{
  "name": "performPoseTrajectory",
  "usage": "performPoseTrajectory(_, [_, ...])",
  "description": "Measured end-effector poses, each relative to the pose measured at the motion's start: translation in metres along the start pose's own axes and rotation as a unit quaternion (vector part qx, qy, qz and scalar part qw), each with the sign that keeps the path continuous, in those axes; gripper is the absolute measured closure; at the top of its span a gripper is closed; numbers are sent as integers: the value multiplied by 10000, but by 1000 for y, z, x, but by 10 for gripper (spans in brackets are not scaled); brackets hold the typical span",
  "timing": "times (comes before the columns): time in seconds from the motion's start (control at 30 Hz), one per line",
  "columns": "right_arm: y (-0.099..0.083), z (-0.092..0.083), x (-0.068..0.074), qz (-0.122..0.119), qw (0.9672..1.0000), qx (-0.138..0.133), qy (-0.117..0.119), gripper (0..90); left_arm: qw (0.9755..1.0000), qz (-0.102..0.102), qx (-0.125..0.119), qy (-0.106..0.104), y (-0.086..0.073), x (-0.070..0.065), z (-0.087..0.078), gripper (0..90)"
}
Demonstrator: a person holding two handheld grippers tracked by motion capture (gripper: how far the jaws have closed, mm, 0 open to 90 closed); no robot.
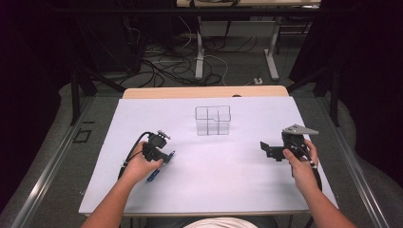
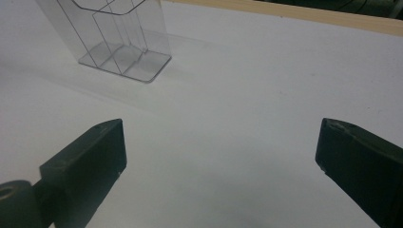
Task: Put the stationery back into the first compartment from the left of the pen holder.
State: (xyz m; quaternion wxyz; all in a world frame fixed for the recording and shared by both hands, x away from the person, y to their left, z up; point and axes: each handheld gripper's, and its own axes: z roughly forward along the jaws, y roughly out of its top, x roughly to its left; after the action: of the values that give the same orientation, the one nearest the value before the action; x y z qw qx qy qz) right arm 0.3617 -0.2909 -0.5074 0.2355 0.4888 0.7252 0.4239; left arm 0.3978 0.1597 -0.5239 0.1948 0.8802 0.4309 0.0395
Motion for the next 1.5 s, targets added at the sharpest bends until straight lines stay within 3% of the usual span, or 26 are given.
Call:
performPoseTrajectory(0.1, [0,0,0,3,10000,-6,7,27,9999,-69,-104,-2,-1,2,-4,802])
performPoseTrajectory(0.3, [0,0,0,0,10000,-10,11,27,9989,-330,-252,-219,-2,7,-9,803])
performPoseTrajectory(0.47, [0,0,-1,5,10000,-14,12,27,9963,-662,-372,-391,-4,10,-13,803])
performPoseTrajectory(0.6, [0,0,-1,9,10000,-14,10,27,9925,-948,-554,-546,-6,15,-17,804])
performPoseTrajectory(0.7, [0,0,0,8,10000,-23,11,27,9880,-1213,-703,-649,-8,21,-20,803])
performPoseTrajectory(0.77, [0,0,-1,9,10000,-17,10,27,9832,-1454,-828,-726,-10,24,-20,803])
performPoseTrajectory(0.83, [0,0,-1,15,10000,-14,12,27,9802,-1579,-930,-752,-11,28,-21,804])
performPoseTrajectory(1.03, [0,1,-1,58,10000,4,31,27,9667,-2051,-1261,-862,-13,37,-23,803])
performPoseTrajectory(1.1, [0,2,-1,66,10000,-4,30,27,9635,-2128,-1364,-881,-13,40,-23,803])
performPoseTrajectory(1.13, [0,2,-2,62,10000,3,23,27,9632,-2123,-1396,-872,-12,42,-23,803])
performPoseTrajectory(1.17, [0,2,-2,67,10000,14,17,28,9597,-2225,-1477,-880,-12,42,-23,803])
performPoseTrajectory(1.3, [-1,3,-5,127,9999,17,30,27,9538,-2312,-1702,-889,-10,47,-25,803])
performPoseTrajectory(1.33, [-1,2,-5,135,9999,12,15,27,9503,-2388,-1795,-876,-9,47,-26,803])
performPoseTrajectory(1.43, [-1,2,-6,128,9999,8,21,27,9434,-2478,-2024,-876,-7,47,-28,803])
performPoseTrajectory(1.5, [-1,3,-6,140,9999,-2,46,27,9410,-2508,-2063,-949,-5,48,-29,803])
